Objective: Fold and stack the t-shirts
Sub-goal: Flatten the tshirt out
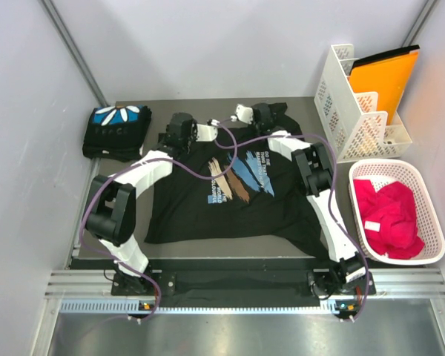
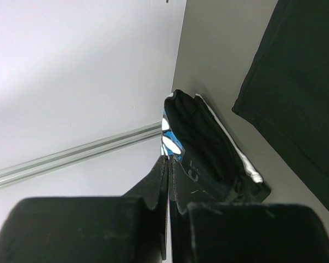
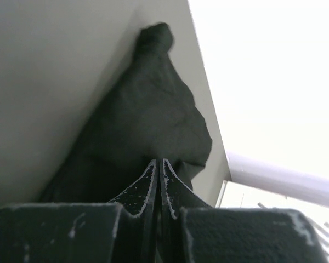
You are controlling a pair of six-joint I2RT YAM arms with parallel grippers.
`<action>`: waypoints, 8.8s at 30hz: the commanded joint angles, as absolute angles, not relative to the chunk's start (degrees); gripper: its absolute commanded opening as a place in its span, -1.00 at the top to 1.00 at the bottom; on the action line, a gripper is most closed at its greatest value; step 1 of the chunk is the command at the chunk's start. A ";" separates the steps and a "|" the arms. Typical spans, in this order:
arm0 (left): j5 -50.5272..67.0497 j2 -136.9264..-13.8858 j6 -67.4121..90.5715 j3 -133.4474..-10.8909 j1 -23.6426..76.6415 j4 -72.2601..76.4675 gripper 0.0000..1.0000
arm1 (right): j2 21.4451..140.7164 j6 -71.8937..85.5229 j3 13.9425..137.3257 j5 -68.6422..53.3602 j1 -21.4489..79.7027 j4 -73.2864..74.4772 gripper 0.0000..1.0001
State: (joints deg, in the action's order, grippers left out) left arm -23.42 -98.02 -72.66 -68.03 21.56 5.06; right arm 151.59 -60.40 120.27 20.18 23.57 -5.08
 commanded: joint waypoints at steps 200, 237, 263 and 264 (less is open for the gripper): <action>-6.86 -102.30 -25.05 -87.36 20.92 -15.91 0.55 | 124.53 -18.64 122.43 -24.52 0.88 29.27 1.00; -13.71 -97.21 -39.55 -88.25 22.32 -13.71 -0.42 | 140.71 2.37 125.95 -32.52 0.44 21.89 1.00; -12.22 -106.17 -42.01 -82.26 18.81 -1.32 -0.42 | 142.91 -4.04 124.54 -18.02 3.95 26.01 0.99; -11.78 -106.52 -42.10 -82.44 18.63 -0.97 -0.41 | 143.00 -4.13 125.06 -17.76 4.13 26.02 0.99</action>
